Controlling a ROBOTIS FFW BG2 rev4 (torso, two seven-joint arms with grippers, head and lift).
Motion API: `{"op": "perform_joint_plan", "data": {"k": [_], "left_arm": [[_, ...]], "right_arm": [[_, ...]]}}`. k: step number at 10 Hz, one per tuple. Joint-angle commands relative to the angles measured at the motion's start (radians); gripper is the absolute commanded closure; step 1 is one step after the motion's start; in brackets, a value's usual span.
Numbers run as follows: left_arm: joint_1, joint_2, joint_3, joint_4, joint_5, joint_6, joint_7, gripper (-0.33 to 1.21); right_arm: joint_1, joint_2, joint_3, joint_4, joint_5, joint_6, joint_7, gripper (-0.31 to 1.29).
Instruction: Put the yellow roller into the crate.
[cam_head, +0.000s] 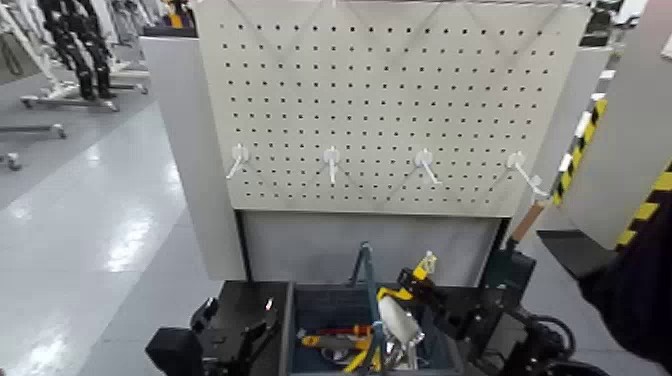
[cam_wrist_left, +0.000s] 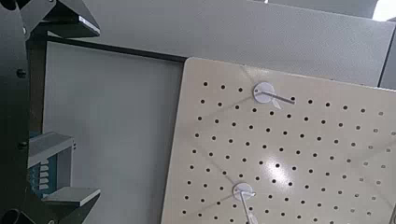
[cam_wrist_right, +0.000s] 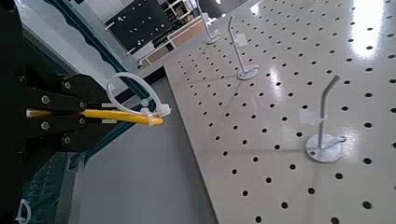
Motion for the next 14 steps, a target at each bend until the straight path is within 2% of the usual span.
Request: {"op": "perform_joint_plan", "data": {"k": [1, 2, 3, 4, 5, 6, 7, 8, 10, 12, 13, 14], "left_arm": [[0.000, 0.000, 0.000, 0.000, 0.000, 0.000, 0.000, 0.11], [0.000, 0.000, 0.000, 0.000, 0.000, -0.002, 0.000, 0.11], [0.000, 0.000, 0.000, 0.000, 0.000, -0.002, 0.000, 0.11], [0.000, 0.000, 0.002, 0.000, 0.000, -0.002, 0.000, 0.11], [0.000, 0.000, 0.002, 0.000, 0.000, -0.003, 0.000, 0.11], [0.000, 0.000, 0.002, 0.000, 0.000, -0.003, 0.000, 0.11], [0.002, 0.000, 0.002, 0.000, 0.000, -0.003, 0.000, 0.11], [0.002, 0.000, 0.003, 0.000, 0.000, -0.003, 0.000, 0.11], [0.000, 0.001, 0.002, 0.000, 0.000, -0.003, 0.000, 0.11], [-0.002, 0.001, -0.002, 0.000, 0.000, -0.003, 0.000, 0.11], [-0.002, 0.001, -0.002, 0.000, 0.000, -0.003, 0.000, 0.11], [-0.002, 0.003, -0.002, 0.000, 0.000, -0.003, 0.000, 0.11]], "right_arm": [[-0.010, -0.003, 0.020, 0.005, -0.009, 0.050, -0.011, 1.24], [-0.012, -0.004, 0.023, 0.011, -0.031, 0.060, -0.012, 1.23], [-0.013, -0.004, 0.025, 0.013, -0.038, 0.067, -0.014, 1.15], [-0.013, -0.004, 0.022, 0.015, -0.049, 0.066, -0.014, 0.99], [-0.013, -0.006, 0.022, 0.015, -0.055, 0.063, -0.012, 0.63], [-0.013, -0.006, 0.020, 0.010, -0.054, 0.061, -0.014, 0.39], [-0.012, -0.004, 0.016, 0.002, -0.046, 0.058, -0.015, 0.22], [-0.009, -0.004, 0.005, -0.010, -0.023, 0.057, -0.023, 0.13], [0.002, -0.004, -0.009, -0.042, 0.020, 0.046, -0.046, 0.14], [0.027, 0.000, -0.019, -0.073, 0.035, 0.018, -0.081, 0.14], [0.051, 0.005, -0.027, -0.107, 0.071, -0.009, -0.115, 0.14], [0.089, 0.014, -0.035, -0.160, 0.134, -0.060, -0.184, 0.14]]}}
